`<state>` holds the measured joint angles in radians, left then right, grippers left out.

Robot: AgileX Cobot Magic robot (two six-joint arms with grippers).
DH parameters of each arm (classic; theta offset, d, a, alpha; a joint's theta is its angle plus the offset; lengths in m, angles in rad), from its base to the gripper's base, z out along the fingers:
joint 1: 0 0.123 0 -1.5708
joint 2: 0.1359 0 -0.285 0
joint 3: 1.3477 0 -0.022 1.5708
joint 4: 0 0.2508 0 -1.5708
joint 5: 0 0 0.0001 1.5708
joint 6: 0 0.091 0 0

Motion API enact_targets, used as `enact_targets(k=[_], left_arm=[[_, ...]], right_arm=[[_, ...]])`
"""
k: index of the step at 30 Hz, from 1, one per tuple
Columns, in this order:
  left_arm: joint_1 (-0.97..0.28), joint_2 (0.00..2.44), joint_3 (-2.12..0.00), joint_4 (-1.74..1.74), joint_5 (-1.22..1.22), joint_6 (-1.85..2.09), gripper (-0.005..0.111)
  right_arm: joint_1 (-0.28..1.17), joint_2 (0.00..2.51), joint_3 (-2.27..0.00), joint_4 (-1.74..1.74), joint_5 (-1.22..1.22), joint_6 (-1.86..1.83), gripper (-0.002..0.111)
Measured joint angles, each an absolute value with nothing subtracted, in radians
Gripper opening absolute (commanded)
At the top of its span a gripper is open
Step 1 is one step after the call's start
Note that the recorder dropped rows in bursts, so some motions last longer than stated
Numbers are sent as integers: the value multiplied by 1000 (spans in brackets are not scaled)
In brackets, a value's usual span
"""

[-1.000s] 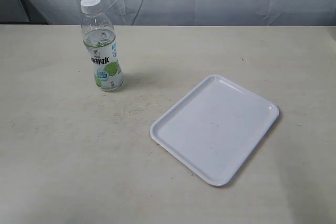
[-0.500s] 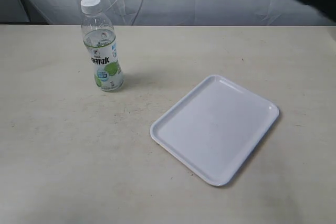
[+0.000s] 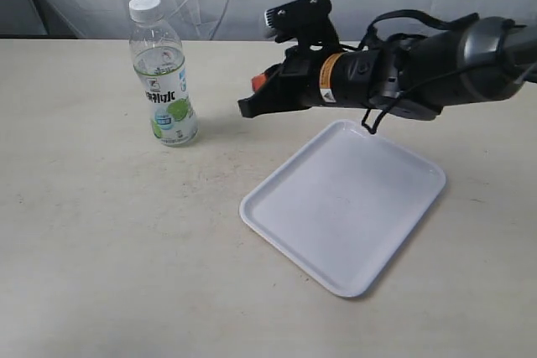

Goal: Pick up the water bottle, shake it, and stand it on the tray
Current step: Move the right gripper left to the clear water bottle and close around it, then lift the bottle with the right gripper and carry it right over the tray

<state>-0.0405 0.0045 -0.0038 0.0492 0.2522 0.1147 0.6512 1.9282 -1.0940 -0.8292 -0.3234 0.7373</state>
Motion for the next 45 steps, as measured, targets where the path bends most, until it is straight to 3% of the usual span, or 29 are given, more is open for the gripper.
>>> enact_targets(k=[5, 8, 19, 29, 45], left_arm=[[-41, 5, -4, 49, 252, 115, 0], [-41, 5, -4, 49, 252, 115, 0], [-41, 5, -4, 49, 252, 115, 0], [-41, 5, -4, 49, 252, 115, 0], [-41, 5, -4, 49, 252, 115, 0]], right_arm=[[693, 1964, -1146, -842, -400, 691, 67], [709, 1991, -1202, -848, -404, 661, 76], [736, 2038, -1255, -737, -432, 649, 72], [765, 2155, -1335, -673, -497, 629, 100], [810, 2281, -1563, -632, -387, 603, 101]])
